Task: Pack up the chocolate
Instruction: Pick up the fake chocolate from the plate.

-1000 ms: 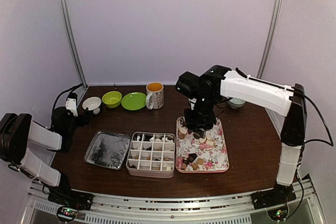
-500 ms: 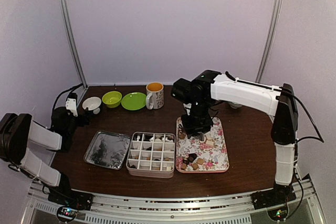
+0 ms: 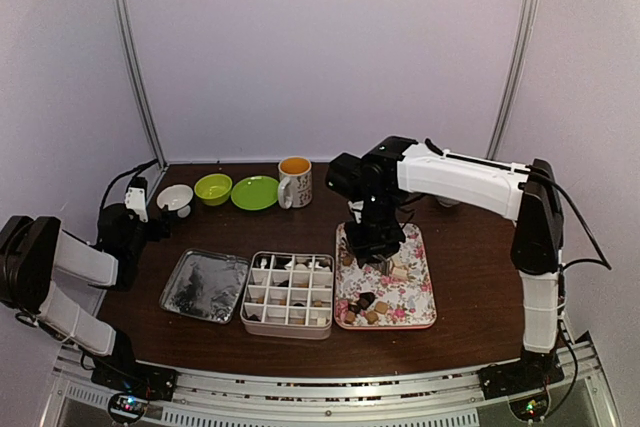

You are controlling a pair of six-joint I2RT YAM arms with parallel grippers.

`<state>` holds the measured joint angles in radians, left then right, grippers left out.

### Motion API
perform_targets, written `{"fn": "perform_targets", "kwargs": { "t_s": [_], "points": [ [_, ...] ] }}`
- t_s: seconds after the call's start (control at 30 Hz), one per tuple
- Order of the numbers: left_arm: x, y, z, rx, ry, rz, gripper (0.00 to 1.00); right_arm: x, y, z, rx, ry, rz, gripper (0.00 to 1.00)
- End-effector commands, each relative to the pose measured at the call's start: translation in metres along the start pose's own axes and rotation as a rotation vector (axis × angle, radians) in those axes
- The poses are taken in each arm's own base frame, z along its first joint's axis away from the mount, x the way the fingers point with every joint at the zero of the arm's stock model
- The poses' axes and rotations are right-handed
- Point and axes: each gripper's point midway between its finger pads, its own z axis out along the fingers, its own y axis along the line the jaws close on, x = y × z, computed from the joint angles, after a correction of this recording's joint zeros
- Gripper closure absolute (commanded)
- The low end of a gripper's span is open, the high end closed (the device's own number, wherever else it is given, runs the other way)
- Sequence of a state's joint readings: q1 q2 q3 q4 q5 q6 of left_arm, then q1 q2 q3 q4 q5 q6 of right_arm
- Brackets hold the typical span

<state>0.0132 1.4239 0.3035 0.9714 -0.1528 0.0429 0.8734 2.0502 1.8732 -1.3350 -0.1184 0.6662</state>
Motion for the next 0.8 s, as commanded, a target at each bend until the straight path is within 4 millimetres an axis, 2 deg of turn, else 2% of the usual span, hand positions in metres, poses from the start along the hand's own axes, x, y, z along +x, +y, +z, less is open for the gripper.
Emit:
{"fn": "perform_targets", "kwargs": {
  "t_s": [0.0,0.3,0.53,0.77],
  "points": [
    [-0.021,0.006,0.003,-0.020,-0.069,-0.018,0.02,0.000,0.002,0.005,-0.010,0.023,0.000,0.63],
    [-0.021,0.006,0.003,-0.020,-0.069,-0.018,0.02,-0.004,-0.002,-0.009,-0.010,-0.018,0.014,0.72],
    [-0.021,0.006,0.003,-0.018,-0.068,-0.018,0.02,-0.002,-0.007,-0.037,-0.036,-0.076,0.040,0.75],
    [-0.021,0.006,0.003,-0.020,-0.068,-0.018,0.02,0.017,0.010,-0.066,-0.206,-0.089,0.037,0.76]
  ]
}}
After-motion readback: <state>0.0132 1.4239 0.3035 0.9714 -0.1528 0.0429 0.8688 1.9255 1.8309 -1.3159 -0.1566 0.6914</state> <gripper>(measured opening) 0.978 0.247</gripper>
